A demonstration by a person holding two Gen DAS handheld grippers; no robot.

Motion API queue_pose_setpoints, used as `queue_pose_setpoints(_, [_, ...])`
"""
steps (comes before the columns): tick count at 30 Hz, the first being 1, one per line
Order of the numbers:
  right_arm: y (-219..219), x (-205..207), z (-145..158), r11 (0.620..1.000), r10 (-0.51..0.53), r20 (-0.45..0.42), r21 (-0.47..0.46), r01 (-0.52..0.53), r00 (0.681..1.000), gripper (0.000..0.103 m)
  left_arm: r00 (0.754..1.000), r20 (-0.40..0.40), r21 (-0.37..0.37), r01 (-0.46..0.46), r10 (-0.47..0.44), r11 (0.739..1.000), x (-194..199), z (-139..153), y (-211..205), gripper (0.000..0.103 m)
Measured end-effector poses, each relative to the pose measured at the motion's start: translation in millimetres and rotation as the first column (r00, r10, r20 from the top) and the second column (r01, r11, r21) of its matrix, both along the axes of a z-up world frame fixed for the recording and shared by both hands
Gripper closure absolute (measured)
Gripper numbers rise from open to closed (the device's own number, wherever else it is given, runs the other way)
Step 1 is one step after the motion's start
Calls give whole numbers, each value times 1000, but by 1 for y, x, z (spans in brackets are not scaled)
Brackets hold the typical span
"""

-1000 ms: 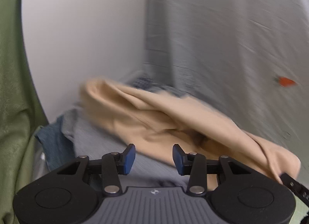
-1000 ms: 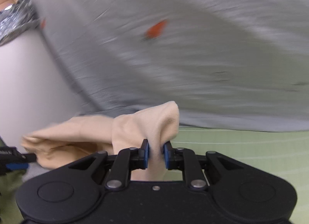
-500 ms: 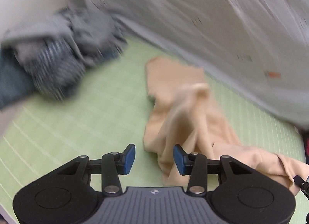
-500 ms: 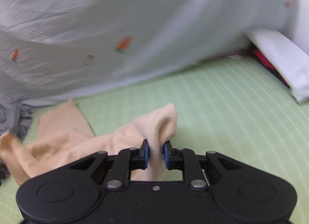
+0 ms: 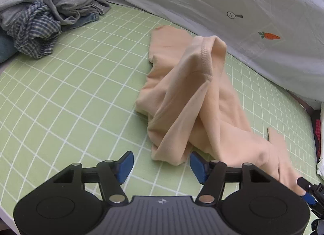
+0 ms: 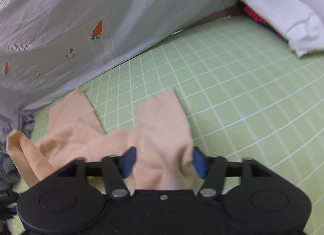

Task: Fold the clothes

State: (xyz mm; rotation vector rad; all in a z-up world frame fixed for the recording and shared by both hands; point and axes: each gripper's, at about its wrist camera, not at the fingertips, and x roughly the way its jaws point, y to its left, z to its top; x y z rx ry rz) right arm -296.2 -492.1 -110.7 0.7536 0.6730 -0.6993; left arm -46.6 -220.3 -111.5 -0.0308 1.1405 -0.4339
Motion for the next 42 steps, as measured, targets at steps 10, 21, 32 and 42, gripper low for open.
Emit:
queue_pose_setpoints(10, [-8, 36, -30, 997, -27, -133, 62, 35, 991, 14, 997, -80, 18, 4, -2, 1000, 40, -23, -16, 42])
queue_pose_setpoints(21, [-1, 16, -36, 993, 81, -98, 99, -72, 992, 87, 998, -42, -19, 39, -40, 999, 18, -16, -10, 97])
queue_pose_setpoints(32, [11, -106, 7, 998, -57, -83, 13, 58, 995, 93, 998, 22, 81, -52, 51, 995, -50, 7, 85, 98])
queue_pose_setpoints(42, [-10, -114, 52, 991, -59, -13, -124, 56, 998, 93, 989, 137, 35, -67, 62, 997, -38, 69, 95, 98])
